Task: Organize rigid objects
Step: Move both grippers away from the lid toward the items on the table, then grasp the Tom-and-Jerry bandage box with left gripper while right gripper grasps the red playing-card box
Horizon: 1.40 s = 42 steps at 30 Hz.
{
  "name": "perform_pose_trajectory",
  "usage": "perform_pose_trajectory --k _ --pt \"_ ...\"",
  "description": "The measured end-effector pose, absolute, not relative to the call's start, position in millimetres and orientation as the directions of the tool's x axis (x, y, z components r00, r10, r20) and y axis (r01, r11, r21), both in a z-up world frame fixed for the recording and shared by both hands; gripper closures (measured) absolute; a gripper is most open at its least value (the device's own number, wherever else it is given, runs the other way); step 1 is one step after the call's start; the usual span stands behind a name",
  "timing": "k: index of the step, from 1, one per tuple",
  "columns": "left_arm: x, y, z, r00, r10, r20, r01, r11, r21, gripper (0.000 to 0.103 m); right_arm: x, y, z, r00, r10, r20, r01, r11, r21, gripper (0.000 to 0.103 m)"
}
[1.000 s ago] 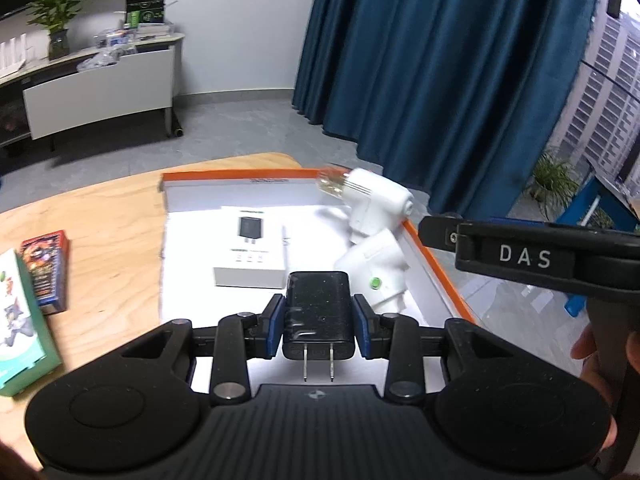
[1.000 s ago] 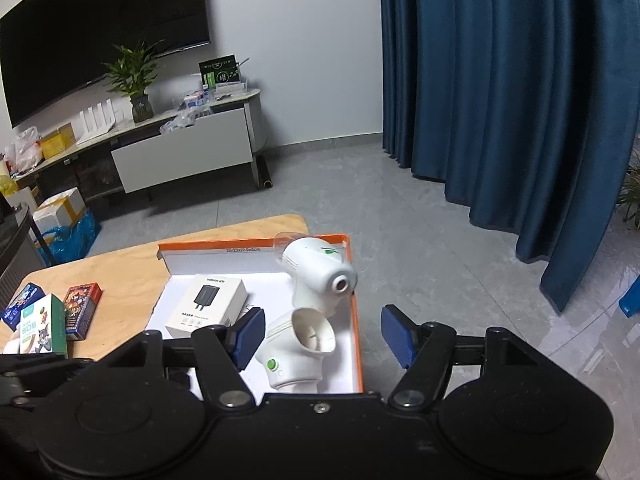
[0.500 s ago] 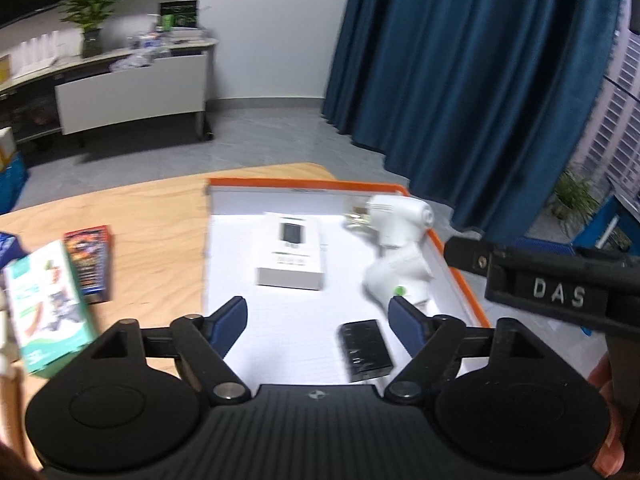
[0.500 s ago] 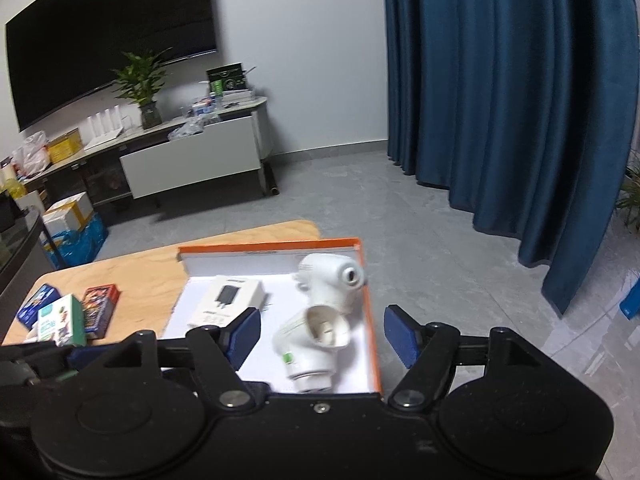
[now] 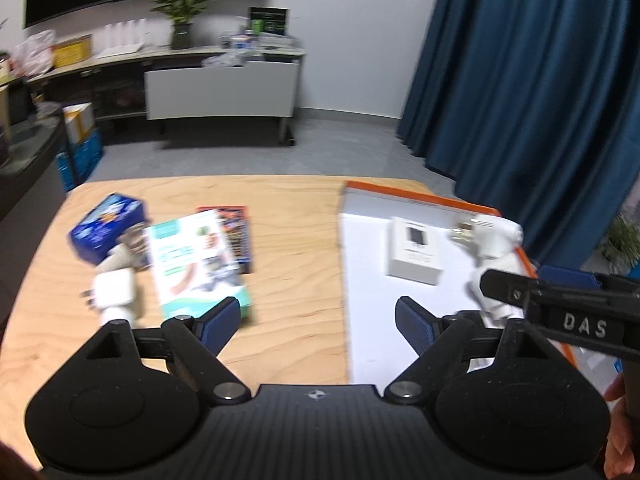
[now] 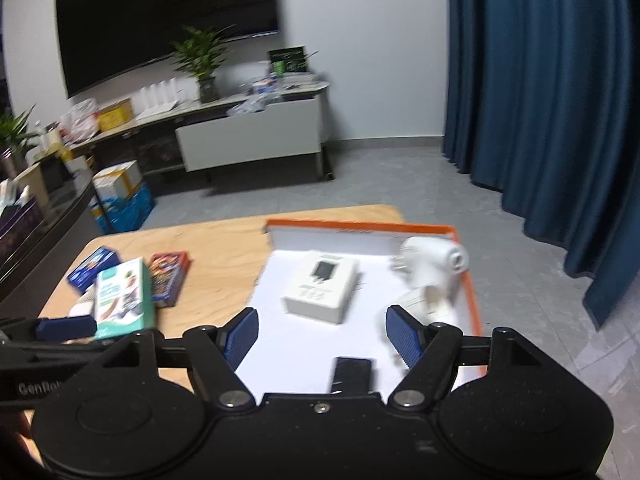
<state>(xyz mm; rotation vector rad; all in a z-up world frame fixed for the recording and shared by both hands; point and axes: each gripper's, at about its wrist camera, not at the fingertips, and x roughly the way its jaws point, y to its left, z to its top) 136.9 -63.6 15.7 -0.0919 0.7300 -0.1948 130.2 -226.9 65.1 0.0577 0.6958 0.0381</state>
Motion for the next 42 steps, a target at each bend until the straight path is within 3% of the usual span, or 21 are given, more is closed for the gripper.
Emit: perform_pose_trajectory --k 10,20,39,42 --pt "132 -11 7 0.740 -0.121 -0.661 0.016 0.986 -0.163 0.015 128 -184 56 0.739 0.119 -0.663 -0.120 0.992 0.043 0.019" --pt "162 -5 -1 0.753 -0.074 -0.654 -0.060 0.982 -0.180 0.003 129 -183 51 0.730 0.126 -0.671 -0.127 0.991 0.049 0.019" --pt "210 -25 -24 0.666 0.062 -0.743 -0.136 0.990 -0.039 0.003 149 -170 37 0.706 0.168 -0.687 -0.169 0.983 0.067 0.019" --pt "213 -28 -26 0.671 0.058 -0.740 -0.115 0.993 -0.027 0.009 150 -172 35 0.704 0.163 -0.691 -0.160 0.985 0.069 0.019"
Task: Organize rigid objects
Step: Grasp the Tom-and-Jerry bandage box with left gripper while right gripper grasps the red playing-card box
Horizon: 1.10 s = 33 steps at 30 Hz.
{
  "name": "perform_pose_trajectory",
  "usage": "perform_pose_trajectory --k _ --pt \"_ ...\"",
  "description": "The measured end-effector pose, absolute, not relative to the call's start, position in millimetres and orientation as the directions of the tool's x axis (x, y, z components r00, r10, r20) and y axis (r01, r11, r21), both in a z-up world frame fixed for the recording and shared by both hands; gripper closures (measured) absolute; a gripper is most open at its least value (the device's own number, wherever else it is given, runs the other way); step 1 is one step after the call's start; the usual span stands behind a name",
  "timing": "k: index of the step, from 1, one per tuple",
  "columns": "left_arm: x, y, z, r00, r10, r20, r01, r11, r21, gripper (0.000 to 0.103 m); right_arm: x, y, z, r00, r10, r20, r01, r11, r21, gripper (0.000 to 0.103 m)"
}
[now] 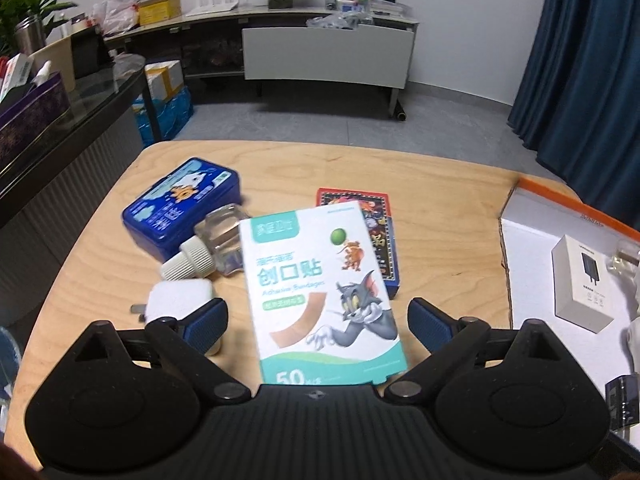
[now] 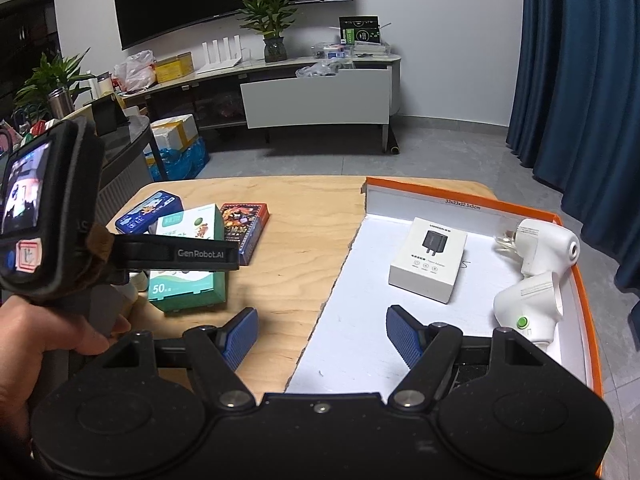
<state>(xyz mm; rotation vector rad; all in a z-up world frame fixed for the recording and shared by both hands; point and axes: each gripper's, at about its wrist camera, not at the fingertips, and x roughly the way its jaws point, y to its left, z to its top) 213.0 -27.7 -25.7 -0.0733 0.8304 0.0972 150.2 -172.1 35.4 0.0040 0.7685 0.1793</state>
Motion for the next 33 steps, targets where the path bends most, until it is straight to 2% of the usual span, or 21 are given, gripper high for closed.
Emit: perform_pose_trajectory --k 1,2,4,12,17,25,33 --pt "214 -28 -27 0.669 0.055 -0.741 -0.109 0.994 -0.025 0.014 150 -173 35 0.704 0.162 -0.691 -0.157 0.985 0.070 0.019" --pt "216 -27 -28 0.665 0.044 -0.746 -0.101 0.994 -0.032 0.025 150 -173 35 0.704 0.160 -0.692 -0.155 0.985 0.070 0.019" --pt "215 -24 -30 0.671 0.020 -0.742 -0.090 0.994 -0.055 0.032 151 -174 36 0.704 0.156 -0.692 -0.152 0.986 0.068 0.019" --pt "179 -2 -6 0.755 -0.027 -0.655 -0.051 0.994 -0.099 0.032 157 -171 35 0.698 0.155 -0.699 -0.152 0.986 0.067 0.019" --pt "150 34 14 0.785 0.012 -0.619 -0.080 0.993 -0.083 0.032 167 -159 34 0.684 0.180 -0.707 -0.175 0.981 0.081 0.019" --pt "124 71 18 0.777 0.087 -0.624 -0.138 0.990 -0.034 0.032 213 -119 20 0.621 0.262 -0.739 -0.204 0.964 0.171 0.019" --pt "120 83 8 0.786 0.043 -0.616 -0.128 0.987 -0.094 0.032 271 -66 -6 0.562 0.241 -0.791 -0.211 0.967 0.145 0.019"
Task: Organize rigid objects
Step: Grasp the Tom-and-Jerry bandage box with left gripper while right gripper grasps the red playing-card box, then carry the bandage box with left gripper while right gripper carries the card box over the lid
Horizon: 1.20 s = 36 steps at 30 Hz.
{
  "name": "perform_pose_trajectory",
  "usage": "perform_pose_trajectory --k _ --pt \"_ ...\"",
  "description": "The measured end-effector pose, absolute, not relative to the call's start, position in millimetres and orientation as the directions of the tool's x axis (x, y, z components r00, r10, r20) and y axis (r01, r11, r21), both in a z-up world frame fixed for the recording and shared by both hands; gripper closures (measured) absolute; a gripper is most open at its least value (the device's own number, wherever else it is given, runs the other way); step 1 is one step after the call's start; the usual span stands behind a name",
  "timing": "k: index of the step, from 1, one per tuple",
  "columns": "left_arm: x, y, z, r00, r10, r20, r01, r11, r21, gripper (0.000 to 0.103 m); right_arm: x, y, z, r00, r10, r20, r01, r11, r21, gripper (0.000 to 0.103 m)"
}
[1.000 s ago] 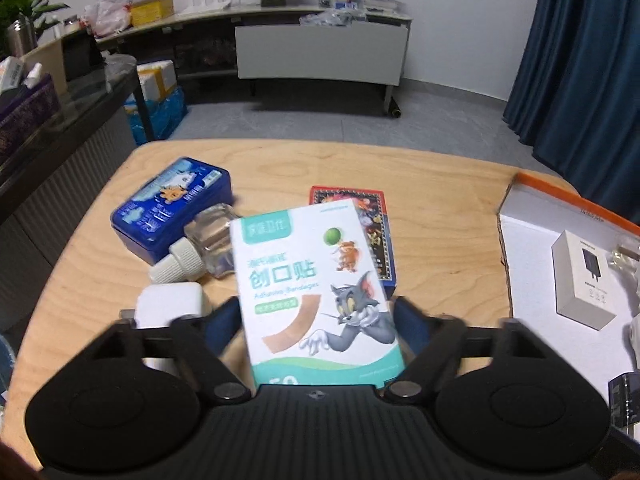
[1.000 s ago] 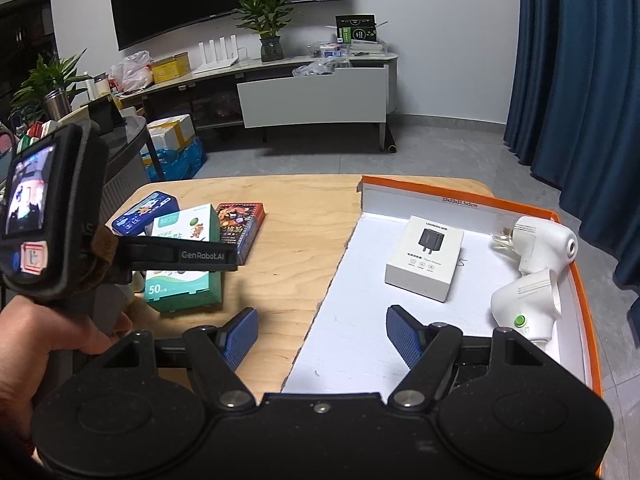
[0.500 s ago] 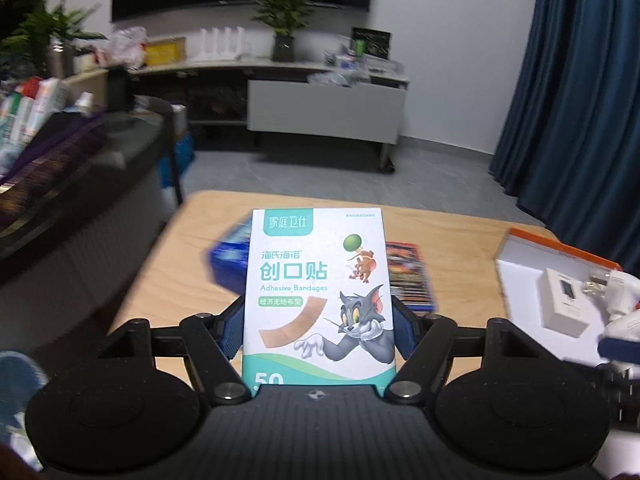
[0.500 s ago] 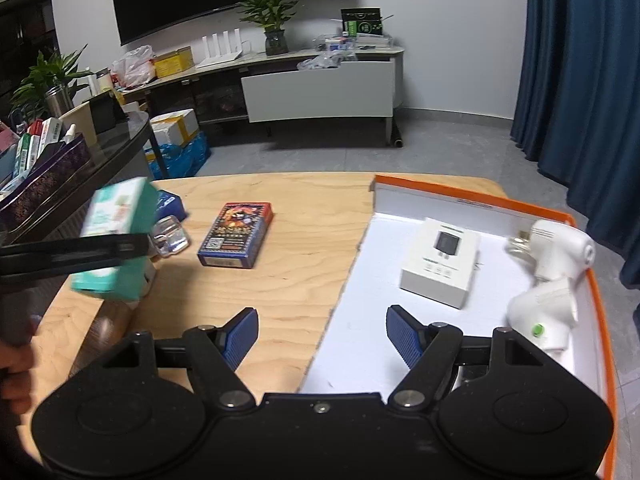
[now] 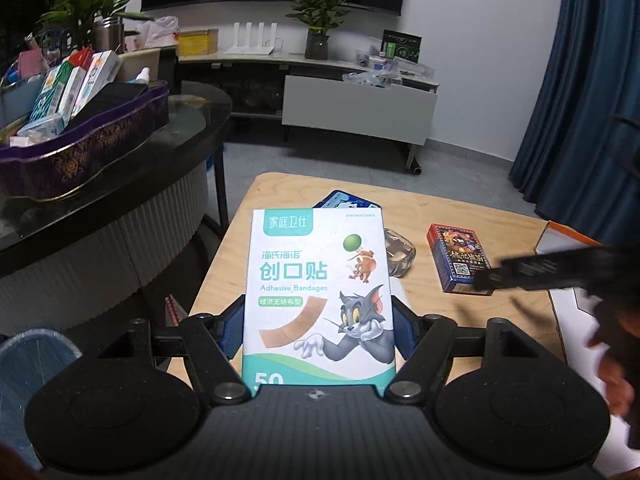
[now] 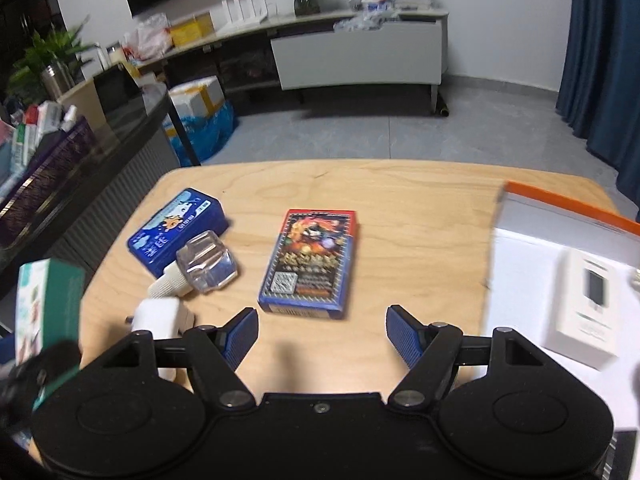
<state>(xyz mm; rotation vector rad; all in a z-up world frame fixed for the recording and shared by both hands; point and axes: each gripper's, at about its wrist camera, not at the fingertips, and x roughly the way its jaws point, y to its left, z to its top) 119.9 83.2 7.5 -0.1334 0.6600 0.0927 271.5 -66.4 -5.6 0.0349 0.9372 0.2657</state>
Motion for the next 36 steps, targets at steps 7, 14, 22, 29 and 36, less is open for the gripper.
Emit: perform_pose_trajectory --k 7,14,22,29,36 --pt "122 89 3 0.802 0.010 -0.598 -0.098 0.989 -0.115 0.032 308 -33 -28 0.548 0.156 -0.822 -0.187 0.980 0.061 0.018" --pt "123 96 -2 0.801 -0.003 -0.599 -0.104 0.984 -0.144 0.032 312 -25 -29 0.585 0.106 -0.804 -0.172 0.985 0.005 0.033" --pt "118 91 3 0.805 -0.015 -0.593 -0.090 0.985 -0.148 0.032 275 -40 -10 0.598 0.130 -0.791 -0.174 0.984 0.030 0.033" --pt "105 72 14 0.819 -0.053 -0.571 -0.036 0.989 -0.143 0.032 218 -64 29 0.662 0.161 -0.732 -0.191 0.981 0.043 0.033" --pt "89 39 19 0.824 -0.129 -0.552 0.049 0.986 -0.157 0.032 157 -102 51 0.704 0.144 -0.696 -0.156 0.987 0.047 0.033"
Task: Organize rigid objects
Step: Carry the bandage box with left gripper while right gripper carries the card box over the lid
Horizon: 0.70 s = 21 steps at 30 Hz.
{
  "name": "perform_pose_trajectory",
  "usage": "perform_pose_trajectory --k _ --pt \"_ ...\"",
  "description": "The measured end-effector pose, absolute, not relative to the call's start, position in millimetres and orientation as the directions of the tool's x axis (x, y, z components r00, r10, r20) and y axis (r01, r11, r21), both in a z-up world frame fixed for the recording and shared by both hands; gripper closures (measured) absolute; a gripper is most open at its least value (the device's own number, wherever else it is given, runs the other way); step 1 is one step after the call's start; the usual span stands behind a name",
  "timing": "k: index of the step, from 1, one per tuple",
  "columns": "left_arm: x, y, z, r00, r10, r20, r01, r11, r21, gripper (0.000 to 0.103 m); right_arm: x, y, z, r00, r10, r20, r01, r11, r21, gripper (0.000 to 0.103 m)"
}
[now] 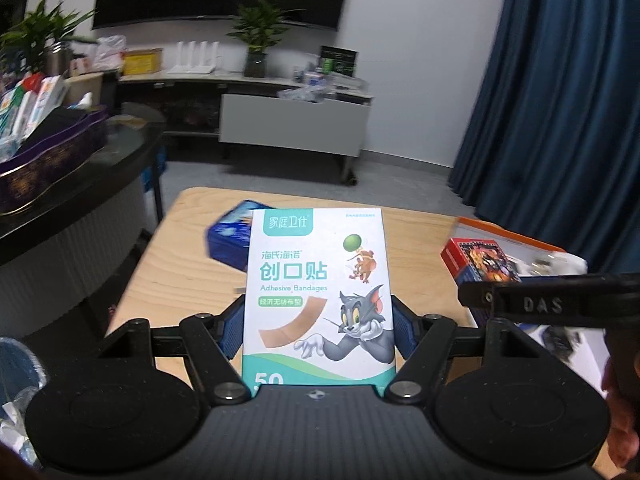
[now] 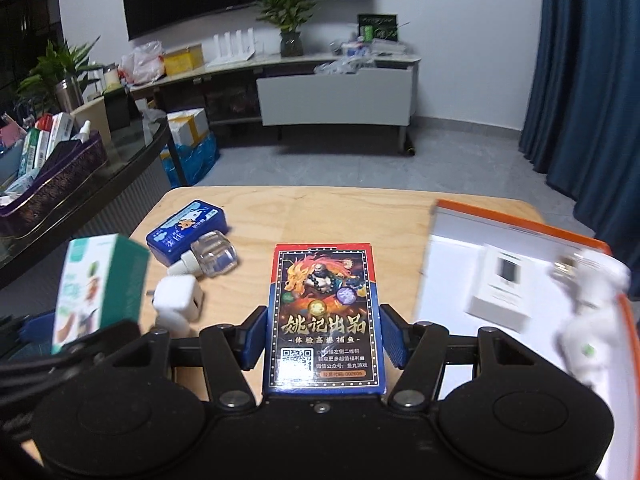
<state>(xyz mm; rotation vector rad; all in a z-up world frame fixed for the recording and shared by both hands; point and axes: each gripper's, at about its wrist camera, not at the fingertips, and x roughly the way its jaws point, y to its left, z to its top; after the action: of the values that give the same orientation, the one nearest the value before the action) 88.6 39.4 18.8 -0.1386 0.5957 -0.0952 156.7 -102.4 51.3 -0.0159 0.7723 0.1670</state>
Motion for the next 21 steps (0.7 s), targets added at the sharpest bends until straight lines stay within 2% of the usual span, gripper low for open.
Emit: perform_pose_trajectory --k 21 --pt "90 -82 34 0.754 -0.387 -0.530 0.375 0.917 -0.136 0.032 70 -256 64 0.768 -0.097 -0.633 0.172 0.983 0.058 0.033"
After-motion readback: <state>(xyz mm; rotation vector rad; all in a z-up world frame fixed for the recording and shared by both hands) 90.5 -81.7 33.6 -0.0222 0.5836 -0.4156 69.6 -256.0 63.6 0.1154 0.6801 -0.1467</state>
